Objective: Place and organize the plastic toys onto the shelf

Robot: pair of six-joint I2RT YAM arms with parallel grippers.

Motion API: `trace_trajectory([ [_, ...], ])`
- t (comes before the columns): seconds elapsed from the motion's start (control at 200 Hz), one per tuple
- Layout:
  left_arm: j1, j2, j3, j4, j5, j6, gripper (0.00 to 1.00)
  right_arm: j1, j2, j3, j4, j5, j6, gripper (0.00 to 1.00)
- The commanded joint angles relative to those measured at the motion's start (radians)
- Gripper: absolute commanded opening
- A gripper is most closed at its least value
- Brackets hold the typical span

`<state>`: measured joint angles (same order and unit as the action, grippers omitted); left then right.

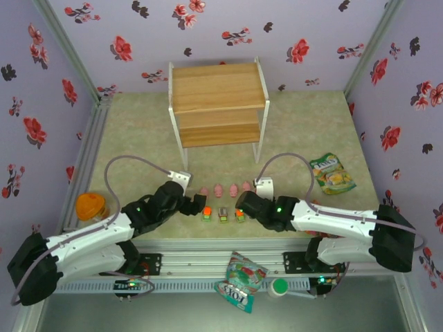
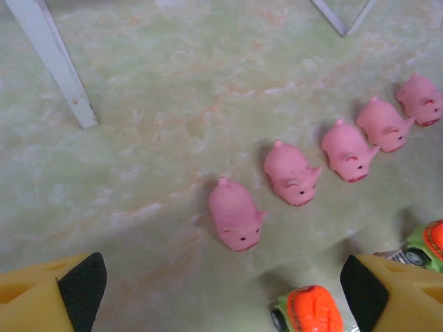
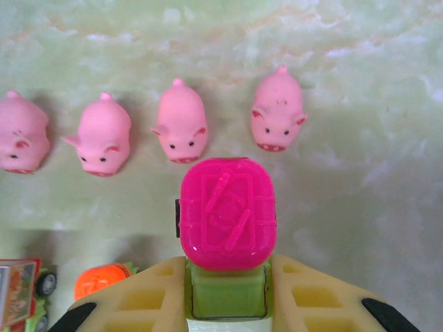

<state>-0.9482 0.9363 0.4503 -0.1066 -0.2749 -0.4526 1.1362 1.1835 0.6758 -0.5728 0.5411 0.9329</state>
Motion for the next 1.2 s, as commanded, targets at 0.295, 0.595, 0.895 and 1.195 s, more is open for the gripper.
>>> trace_trajectory([
  [0.295,-0.088,0.0,0.027,-0.101,-0.175,-0.043,0.87,-0.072,0.015,0.15,-0.022,0.086,-0.148,0.2],
  [0.595,-0.098,0.054,0.06,-0.12,-0.234,-0.035,0.87,-0.168,0.055,0.271,0.032,0.092,-0.282,0.19],
  [0.895,-0.111,0.068,0.068,-0.117,-0.245,-0.022,0.87,-0.247,0.13,0.354,0.106,0.072,-0.354,0.2],
  [1.195,-0.164,0.126,0.097,-0.117,-0.296,-0.001,0.87,-0.283,0.198,0.429,0.151,0.044,-0.386,0.2],
])
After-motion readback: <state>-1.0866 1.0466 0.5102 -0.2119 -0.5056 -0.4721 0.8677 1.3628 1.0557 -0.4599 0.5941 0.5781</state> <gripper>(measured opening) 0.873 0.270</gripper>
